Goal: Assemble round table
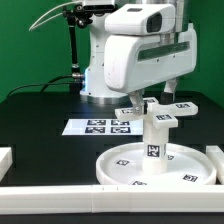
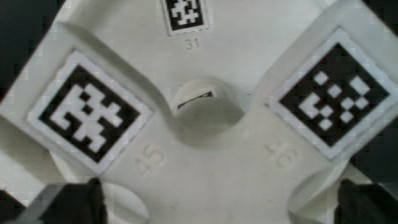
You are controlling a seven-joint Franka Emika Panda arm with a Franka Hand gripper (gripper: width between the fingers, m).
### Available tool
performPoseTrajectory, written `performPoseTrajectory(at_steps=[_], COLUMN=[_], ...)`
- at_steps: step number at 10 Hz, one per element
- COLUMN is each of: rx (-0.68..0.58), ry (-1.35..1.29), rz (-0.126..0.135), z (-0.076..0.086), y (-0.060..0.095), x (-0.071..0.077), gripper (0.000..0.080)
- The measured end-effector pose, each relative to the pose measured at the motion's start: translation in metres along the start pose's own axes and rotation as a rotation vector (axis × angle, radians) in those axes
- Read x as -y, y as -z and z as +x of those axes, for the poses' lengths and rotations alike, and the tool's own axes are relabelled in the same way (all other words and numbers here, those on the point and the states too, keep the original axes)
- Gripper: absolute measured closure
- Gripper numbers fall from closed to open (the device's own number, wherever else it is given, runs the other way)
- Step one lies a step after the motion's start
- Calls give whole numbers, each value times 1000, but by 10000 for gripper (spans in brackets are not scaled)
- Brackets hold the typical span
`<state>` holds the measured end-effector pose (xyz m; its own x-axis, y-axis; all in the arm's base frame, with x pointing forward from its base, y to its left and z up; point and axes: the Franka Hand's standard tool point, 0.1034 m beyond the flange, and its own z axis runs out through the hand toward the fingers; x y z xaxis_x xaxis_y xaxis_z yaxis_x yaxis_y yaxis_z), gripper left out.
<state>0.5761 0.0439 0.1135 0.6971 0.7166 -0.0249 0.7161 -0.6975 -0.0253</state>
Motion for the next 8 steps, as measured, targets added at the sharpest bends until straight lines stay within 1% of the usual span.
performPoseTrajectory(at_steps=[8], rx=[5], ry=[-29], rz=[0], z=[0], y=[-4], x=[-1], gripper=[151])
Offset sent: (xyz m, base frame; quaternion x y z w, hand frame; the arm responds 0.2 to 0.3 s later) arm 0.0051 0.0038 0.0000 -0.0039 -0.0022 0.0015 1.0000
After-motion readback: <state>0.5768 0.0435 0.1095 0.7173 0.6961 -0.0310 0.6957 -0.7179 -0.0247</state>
